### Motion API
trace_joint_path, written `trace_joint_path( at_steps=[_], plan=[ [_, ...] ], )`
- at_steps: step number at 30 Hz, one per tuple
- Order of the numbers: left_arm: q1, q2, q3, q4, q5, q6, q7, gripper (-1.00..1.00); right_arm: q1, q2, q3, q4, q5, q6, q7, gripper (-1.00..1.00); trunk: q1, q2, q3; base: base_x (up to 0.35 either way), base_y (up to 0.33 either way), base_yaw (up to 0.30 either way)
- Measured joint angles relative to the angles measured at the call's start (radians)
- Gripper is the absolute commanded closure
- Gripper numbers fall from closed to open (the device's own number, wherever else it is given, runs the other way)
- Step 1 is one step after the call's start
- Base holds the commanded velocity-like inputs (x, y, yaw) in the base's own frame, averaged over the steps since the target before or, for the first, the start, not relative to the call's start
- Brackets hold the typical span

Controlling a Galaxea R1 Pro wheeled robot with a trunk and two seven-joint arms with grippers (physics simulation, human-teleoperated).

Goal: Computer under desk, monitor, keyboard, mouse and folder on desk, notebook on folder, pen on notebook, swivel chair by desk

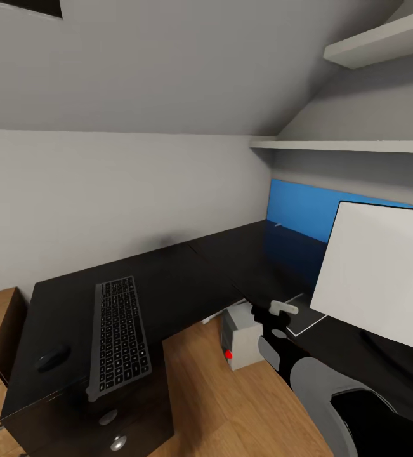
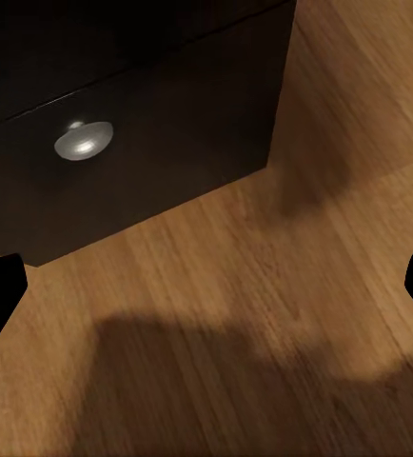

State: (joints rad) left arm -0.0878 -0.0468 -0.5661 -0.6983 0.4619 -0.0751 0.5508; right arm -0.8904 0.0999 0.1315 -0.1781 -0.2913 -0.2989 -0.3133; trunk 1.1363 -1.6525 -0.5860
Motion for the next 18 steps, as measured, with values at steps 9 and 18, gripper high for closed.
trace_joint_path(
  at_steps=[9, 18],
  plan=[
    [0.000, 0.000, 0.000, 0.000, 0.000, 0.000, -0.001, -1.00, 0.000, -0.001, 0.001, 0.001, 0.003, -0.065, -0.002, -1.00, 0.000, 0.000, 0.000, 0.000, 0.000, 0.000],
    [0.000, 0.000, 0.000, 0.000, 0.000, 0.000, -0.002, -1.00, 0.000, -0.002, 0.001, 0.001, 0.004, -0.071, -0.002, -1.00, 0.000, 0.000, 0.000, 0.000, 0.000, 0.000]
  ],
)
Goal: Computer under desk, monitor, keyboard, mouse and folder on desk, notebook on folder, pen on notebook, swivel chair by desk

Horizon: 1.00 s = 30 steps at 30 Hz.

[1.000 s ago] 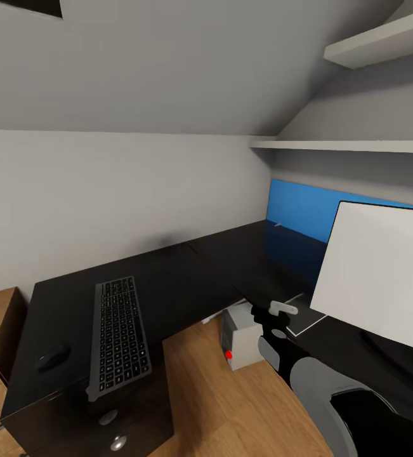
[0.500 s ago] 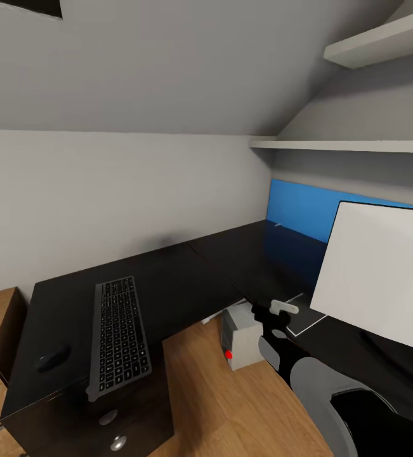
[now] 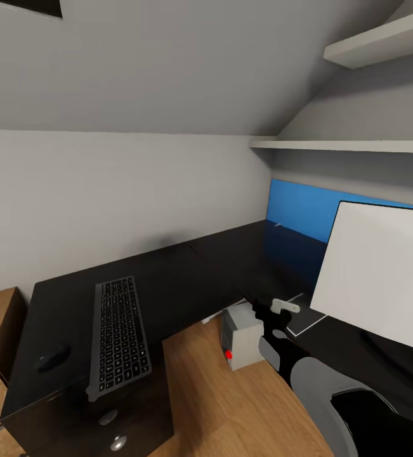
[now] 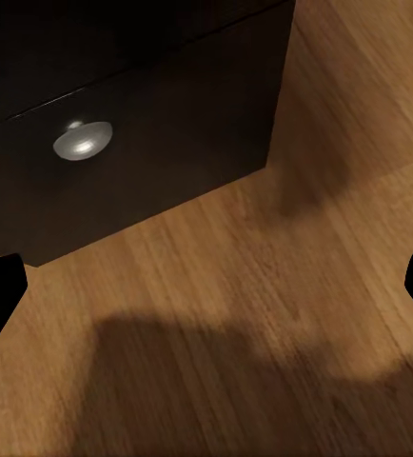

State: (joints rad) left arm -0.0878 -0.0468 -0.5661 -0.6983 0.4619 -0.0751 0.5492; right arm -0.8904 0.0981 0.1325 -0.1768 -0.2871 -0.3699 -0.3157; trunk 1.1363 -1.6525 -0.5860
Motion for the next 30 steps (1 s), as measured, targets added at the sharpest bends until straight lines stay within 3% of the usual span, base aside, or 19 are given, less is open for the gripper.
trace_joint_path(
  at_steps=[13, 30],
  plan=[
    [0.000, 0.000, 0.000, 0.000, 0.000, -0.001, 0.000, -1.00, 0.000, -0.017, 0.000, 0.002, 0.000, 0.005, 0.002, -1.00, 0.000, 0.000, 0.000, 0.095, 0.000, 0.000],
    [0.000, 0.000, 0.000, 0.000, -0.001, 0.000, 0.000, -1.00, 0.000, -0.018, 0.000, 0.004, 0.000, 0.009, 0.004, -1.00, 0.000, 0.000, 0.000, 0.098, 0.000, 0.000]
  ],
)
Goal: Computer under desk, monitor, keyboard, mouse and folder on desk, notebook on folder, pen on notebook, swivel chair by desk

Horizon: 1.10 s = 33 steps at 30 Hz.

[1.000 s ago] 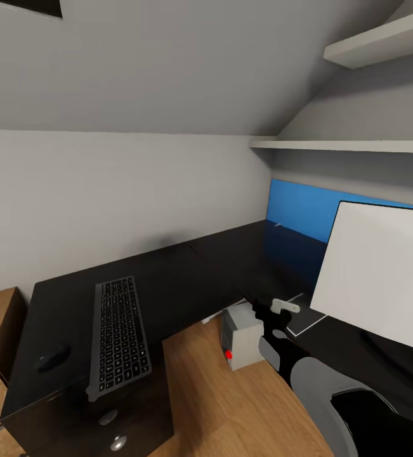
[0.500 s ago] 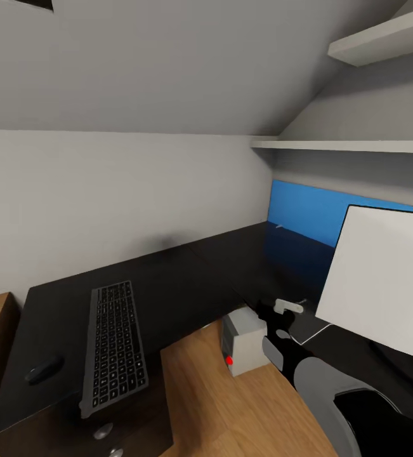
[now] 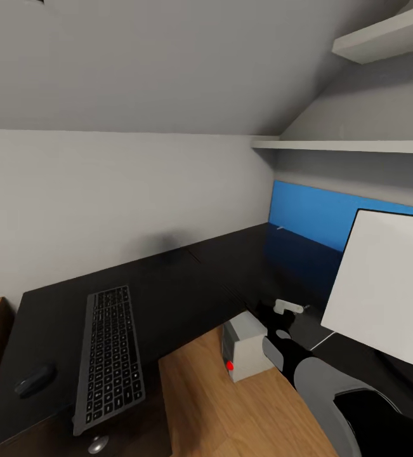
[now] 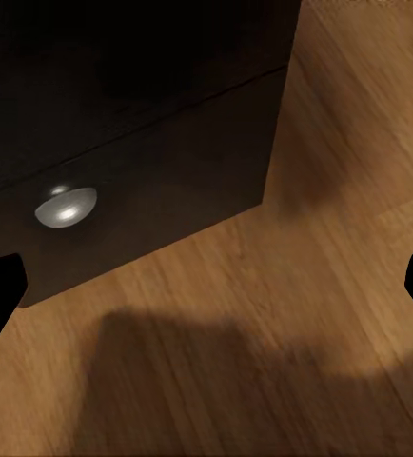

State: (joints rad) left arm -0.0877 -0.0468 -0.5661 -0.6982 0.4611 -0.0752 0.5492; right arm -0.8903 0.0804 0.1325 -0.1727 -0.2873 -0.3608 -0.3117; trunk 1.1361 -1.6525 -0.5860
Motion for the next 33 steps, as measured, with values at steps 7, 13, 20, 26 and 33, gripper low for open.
trace_joint_path(
  at_steps=[7, 13, 20, 26, 33],
  plan=[
    [0.000, 0.000, 0.000, 0.000, -0.001, 0.000, 0.000, -1.00, 0.000, 0.000, 0.000, 0.000, 0.001, 0.018, -0.001, -1.00, 0.000, 0.000, 0.000, 0.022, 0.000, 0.000],
    [0.000, 0.000, 0.000, 0.000, -0.001, 0.000, 0.000, -1.00, 0.000, 0.000, 0.000, -0.001, 0.001, 0.031, -0.001, -1.00, 0.000, 0.000, 0.000, 0.003, 0.000, 0.000],
    [0.000, 0.000, 0.000, 0.000, -0.001, 0.000, 0.000, -1.00, 0.000, -0.002, 0.000, -0.001, -0.001, 0.056, -0.005, -1.00, 0.000, 0.000, 0.000, 0.000, 0.000, 0.000],
    [0.000, 0.000, 0.000, 0.000, -0.001, -0.001, 0.000, -1.00, 0.000, -0.009, 0.000, -0.001, -0.001, 0.067, -0.008, -1.00, 0.000, 0.000, 0.000, 0.000, 0.000, 0.000],
    [0.000, 0.000, 0.000, 0.000, -0.001, -0.001, 0.000, -1.00, 0.000, -0.010, 0.000, -0.001, -0.001, 0.068, -0.008, -1.00, 0.000, 0.000, 0.000, -0.006, -0.007, 0.000]
  ],
)
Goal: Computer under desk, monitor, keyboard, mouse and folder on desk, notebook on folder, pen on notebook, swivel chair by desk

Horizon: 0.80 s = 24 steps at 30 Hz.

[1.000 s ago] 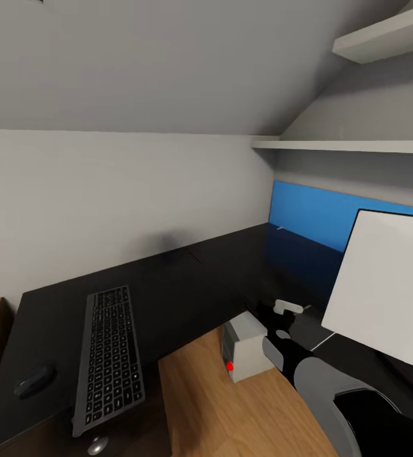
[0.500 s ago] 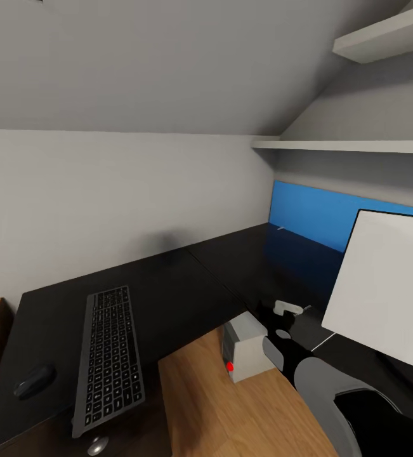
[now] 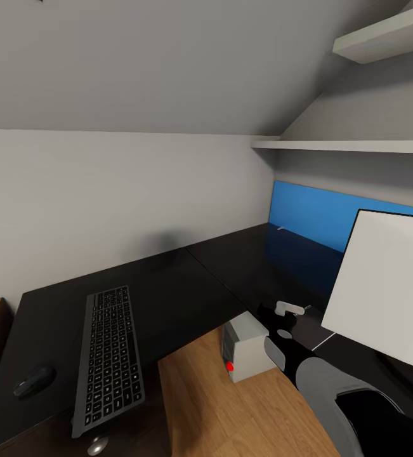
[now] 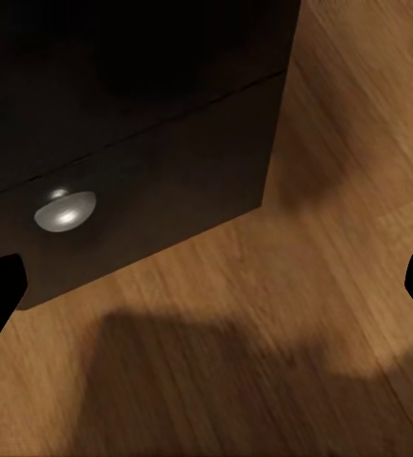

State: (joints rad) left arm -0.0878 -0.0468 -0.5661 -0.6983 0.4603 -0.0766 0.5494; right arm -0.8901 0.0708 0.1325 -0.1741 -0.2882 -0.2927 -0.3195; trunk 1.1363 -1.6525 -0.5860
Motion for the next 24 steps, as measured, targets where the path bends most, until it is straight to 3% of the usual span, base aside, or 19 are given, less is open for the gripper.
trace_joint_path(
  at_steps=[24],
  plan=[
    [0.000, 0.000, 0.001, 0.000, 0.000, 0.000, 0.001, -1.00, 0.000, -0.004, -0.001, 0.000, -0.002, -0.002, 0.007, -1.00, 0.000, 0.000, 0.000, -0.008, -0.009, 0.000]
  ],
)
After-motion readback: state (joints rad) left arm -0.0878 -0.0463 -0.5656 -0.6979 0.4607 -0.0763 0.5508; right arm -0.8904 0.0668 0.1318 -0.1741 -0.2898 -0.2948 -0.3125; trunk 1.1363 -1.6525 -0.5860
